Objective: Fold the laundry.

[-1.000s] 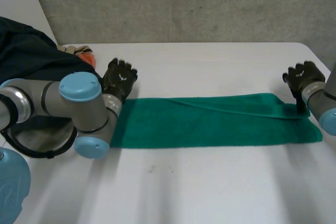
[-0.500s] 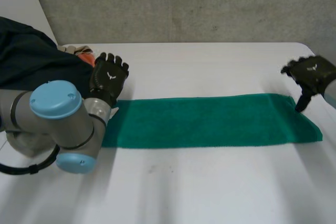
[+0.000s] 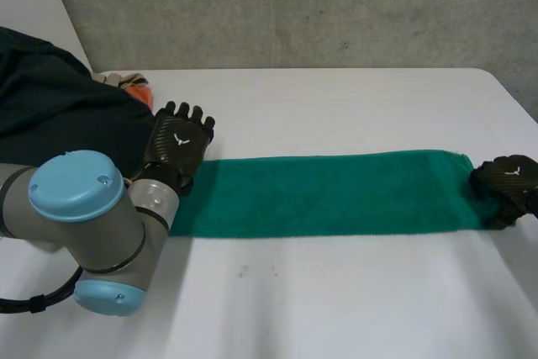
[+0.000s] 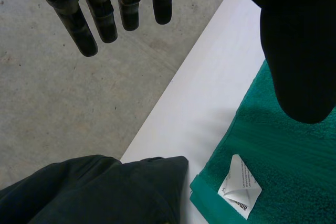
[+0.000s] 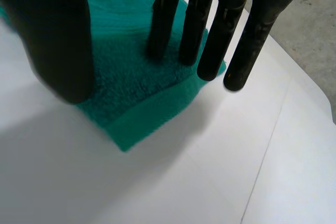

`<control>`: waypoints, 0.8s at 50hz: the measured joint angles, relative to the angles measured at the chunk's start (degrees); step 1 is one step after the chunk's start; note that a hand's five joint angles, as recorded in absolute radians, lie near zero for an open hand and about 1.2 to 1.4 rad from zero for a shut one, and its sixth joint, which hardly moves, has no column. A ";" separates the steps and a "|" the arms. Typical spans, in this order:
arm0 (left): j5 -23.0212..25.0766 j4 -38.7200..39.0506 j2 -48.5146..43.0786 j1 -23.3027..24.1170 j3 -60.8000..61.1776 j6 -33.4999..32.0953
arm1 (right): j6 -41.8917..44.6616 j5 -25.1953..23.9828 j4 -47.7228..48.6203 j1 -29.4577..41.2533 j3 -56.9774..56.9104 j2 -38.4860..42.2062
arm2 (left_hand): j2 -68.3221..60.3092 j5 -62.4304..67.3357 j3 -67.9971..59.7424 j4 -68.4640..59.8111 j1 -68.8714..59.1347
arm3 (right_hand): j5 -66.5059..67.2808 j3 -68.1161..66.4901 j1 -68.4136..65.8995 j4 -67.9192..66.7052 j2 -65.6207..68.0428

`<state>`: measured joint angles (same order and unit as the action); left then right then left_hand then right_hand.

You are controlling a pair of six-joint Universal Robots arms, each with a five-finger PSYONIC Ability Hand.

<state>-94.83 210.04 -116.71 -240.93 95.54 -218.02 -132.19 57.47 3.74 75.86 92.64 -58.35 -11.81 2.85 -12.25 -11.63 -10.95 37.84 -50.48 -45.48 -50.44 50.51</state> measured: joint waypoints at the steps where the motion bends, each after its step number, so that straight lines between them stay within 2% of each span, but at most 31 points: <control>1: 0.00 0.00 0.00 0.02 -0.01 0.00 | 0.00 0.06 0.17 0.00 -0.15 0.24 | 0.00 0.00 0.00 0.00 0.00 | 0.00 0.00 0.00 0.00 0.00; 3: -0.04 0.01 0.03 0.13 -0.06 -0.02 | -0.07 0.60 1.05 -0.03 -1.36 1.80 | 0.00 0.00 0.00 0.00 0.00 | 15.80 -15.20 -10.54 -15.32 15.92; 6: -0.10 0.01 0.13 0.17 -0.06 -0.03 | -0.14 1.17 1.47 -0.11 -2.07 2.50 | 0.00 0.00 0.00 0.00 0.00 | 17.63 -17.07 -10.82 -17.18 17.10; 11: -0.20 -0.04 1.18 0.15 0.35 -0.04 | 0.18 4.99 2.85 -1.60 -3.21 1.92 | 0.00 0.00 0.00 0.00 0.00 | 17.96 -17.40 -10.82 -17.65 17.10; 17: -0.19 -0.06 3.00 -0.03 1.43 -0.04 | 3.88 10.18 4.26 -5.51 -3.79 -1.41 | 0.00 0.00 0.00 0.00 0.00 | 18.32 -17.40 -10.82 -17.66 17.10; 23: -0.20 -0.07 4.49 -0.29 2.49 0.01 | 7.89 12.03 4.58 -5.32 -4.50 -3.27 | 0.00 0.00 0.00 0.00 0.00 | 18.75 -17.40 -10.82 -17.66 17.10; 26: -0.24 -0.07 5.28 -0.40 2.96 0.06 | 8.62 12.06 4.99 -1.63 -5.24 -4.92 | 0.00 0.00 0.00 0.00 0.00 | 18.75 -17.40 -11.09 -17.67 17.10; 31: -0.34 -0.07 7.01 -0.92 3.65 0.79 | 7.57 11.05 8.15 11.10 -6.45 -7.94 | 0.00 0.00 0.00 0.00 0.00 | 18.75 -17.40 -11.17 -17.72 17.10; 32: -0.34 -0.07 7.01 -0.92 3.65 0.79 | 7.57 11.05 8.15 11.10 -6.45 -7.94 | 0.00 0.00 0.00 0.00 0.00 | 18.75 -17.40 -11.17 -17.72 17.10; 33: -0.41 -0.06 7.89 -1.45 3.91 1.51 | 7.18 9.59 10.35 18.00 -6.66 -8.42 | 0.00 0.00 0.00 0.00 0.00 | 18.75 -17.40 -11.17 -17.74 17.10; 36: -0.45 -0.06 8.67 -1.97 4.12 2.29 | 7.04 8.49 11.53 21.81 -6.75 -8.47 | 0.00 0.00 0.00 0.00 0.00 | 18.75 -17.40 -11.17 -17.74 17.10; 38: -0.50 -0.06 9.68 -2.71 4.46 3.51 | 7.04 4.99 14.48 31.94 -6.85 -7.48 | 0.00 0.00 0.00 0.00 0.00 | 18.76 -17.40 -11.17 -17.75 17.10; 40: -0.52 -0.09 10.25 -3.19 4.75 4.40 | 7.28 3.25 15.63 36.10 -6.94 -6.21 | 0.00 0.00 0.00 0.00 0.00 | 18.76 -17.40 -11.17 -17.75 17.10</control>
<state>-95.36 209.95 -106.46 -244.12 100.29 -213.62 -124.92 60.71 19.36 111.96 85.70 -64.56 -11.81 2.85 -12.25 -11.63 -10.95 56.60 -67.88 -56.65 -68.20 67.61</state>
